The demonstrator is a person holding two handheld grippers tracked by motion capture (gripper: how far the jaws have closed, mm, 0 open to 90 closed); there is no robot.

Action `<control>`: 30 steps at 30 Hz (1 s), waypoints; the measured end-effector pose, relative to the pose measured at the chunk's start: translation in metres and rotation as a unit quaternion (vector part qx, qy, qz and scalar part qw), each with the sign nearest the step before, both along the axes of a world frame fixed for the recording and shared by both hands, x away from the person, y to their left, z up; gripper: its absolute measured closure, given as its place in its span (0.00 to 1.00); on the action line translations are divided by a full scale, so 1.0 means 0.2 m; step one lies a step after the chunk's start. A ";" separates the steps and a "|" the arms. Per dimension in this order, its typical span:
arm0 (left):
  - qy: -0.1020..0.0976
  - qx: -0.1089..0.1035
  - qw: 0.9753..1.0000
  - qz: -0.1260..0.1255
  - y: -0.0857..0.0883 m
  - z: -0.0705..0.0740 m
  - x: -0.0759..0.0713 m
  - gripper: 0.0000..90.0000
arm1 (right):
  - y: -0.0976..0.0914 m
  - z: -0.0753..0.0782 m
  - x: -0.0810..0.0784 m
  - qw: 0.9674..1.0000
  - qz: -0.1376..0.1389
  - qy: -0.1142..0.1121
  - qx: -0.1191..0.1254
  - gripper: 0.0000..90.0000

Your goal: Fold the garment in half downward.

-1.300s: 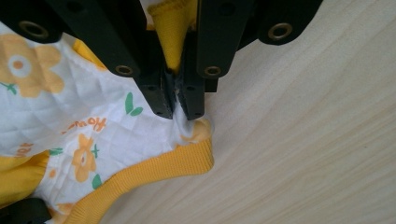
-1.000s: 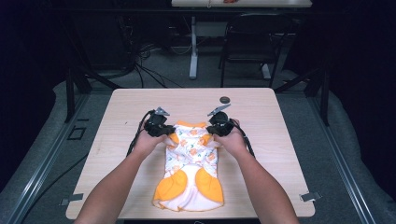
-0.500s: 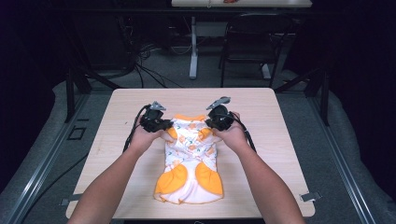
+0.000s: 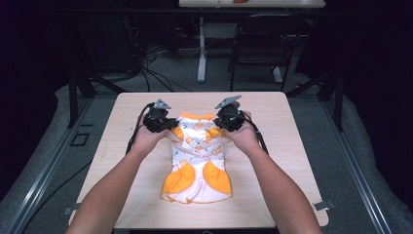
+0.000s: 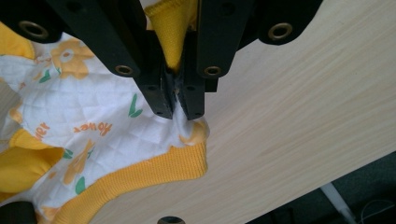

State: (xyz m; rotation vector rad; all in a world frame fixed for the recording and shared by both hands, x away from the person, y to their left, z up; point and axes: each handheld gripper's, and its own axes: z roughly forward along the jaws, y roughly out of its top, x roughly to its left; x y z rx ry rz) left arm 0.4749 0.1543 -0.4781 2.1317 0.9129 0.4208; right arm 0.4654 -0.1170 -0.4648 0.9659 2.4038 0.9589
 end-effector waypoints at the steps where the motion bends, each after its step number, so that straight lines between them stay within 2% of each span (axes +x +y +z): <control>1: -0.004 0.001 1.000 0.001 0.00 0.01 0.00 0.93 | 0.00 0.01 0.00 1.000 0.001 0.000 -0.003 0.99; 9: -0.020 0.002 1.000 -0.004 0.00 0.09 -0.01 0.93 | -0.01 0.07 -0.01 1.000 0.005 -0.018 -0.002 0.99; 14: -0.037 -0.001 0.999 -0.006 0.00 0.17 -0.02 0.93 | -0.03 0.14 -0.02 1.000 0.002 -0.030 0.006 0.99; 18: -0.041 -0.001 0.999 -0.006 0.00 0.18 -0.03 0.93 | -0.03 0.15 -0.02 0.999 0.002 -0.036 0.007 0.99; 20: -0.038 0.005 0.999 -0.008 0.00 0.18 -0.03 0.93 | -0.03 0.15 -0.02 0.999 0.004 -0.038 0.005 0.99; 30: -0.035 0.006 0.999 -0.017 0.01 0.13 -0.06 0.93 | -0.03 0.11 -0.05 0.999 0.011 -0.036 -0.004 0.99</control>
